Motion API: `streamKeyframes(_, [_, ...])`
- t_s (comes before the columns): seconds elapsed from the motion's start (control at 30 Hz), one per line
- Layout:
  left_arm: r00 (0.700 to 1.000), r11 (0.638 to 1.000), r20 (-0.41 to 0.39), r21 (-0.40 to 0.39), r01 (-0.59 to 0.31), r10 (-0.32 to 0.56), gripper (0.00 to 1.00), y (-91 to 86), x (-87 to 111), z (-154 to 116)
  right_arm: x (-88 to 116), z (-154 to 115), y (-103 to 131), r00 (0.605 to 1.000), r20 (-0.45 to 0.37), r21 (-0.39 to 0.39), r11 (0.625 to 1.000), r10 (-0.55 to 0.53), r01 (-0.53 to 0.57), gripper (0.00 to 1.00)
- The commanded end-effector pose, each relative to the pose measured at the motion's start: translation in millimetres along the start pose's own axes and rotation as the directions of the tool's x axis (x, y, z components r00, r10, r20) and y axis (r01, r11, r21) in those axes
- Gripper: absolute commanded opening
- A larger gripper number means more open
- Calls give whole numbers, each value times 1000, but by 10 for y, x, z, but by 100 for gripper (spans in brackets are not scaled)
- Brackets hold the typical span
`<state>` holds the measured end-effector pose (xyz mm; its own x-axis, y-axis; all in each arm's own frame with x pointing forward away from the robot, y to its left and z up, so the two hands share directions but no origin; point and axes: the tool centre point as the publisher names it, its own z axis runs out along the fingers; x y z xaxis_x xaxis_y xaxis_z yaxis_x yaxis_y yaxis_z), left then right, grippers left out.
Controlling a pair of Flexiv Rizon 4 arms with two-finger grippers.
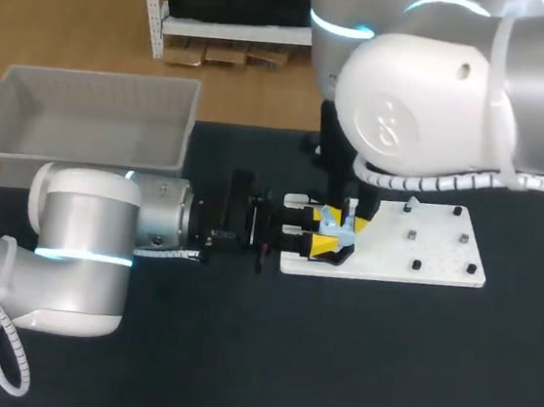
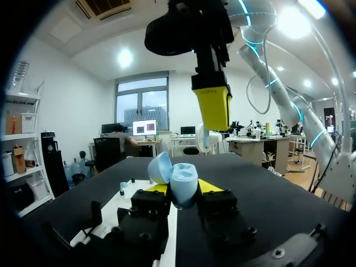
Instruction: Pick up each earbud case from the left stands, insert the matching earbuds, close the lid, and place the case in the box.
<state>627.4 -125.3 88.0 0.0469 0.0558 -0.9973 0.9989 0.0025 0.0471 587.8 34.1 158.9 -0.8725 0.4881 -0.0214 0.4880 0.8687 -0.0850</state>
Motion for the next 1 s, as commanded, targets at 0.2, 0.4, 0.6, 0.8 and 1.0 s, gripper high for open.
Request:
streamKeyframes(0.2, [1000,1000,-1,-8,-2,2,0,-15,-1,10,-34,14,160,1000,-26,34,999,18,-17,0])
streamKeyframes(0.4, [1000,1000,-1,-8,-2,2,0,-15,-1,10,-68,60,181,999,-32,40,999,36,-34,0])
streamKeyframes(0.6, [1000,1000,-1,-8,-2,2,0,-15,-1,10,-100,83,168,998,-39,46,998,51,-49,0])
streamKeyframes(0.8, [1000,1000,-1,-8,-2,2,0,-15,-1,10,-141,127,151,997,-38,56,997,64,-62,0])
streamKeyframes(1.0, [1000,1000,-1,-8,-2,2,0,-15,-1,10,-159,155,165,997,-43,60,996,69,-66,0])
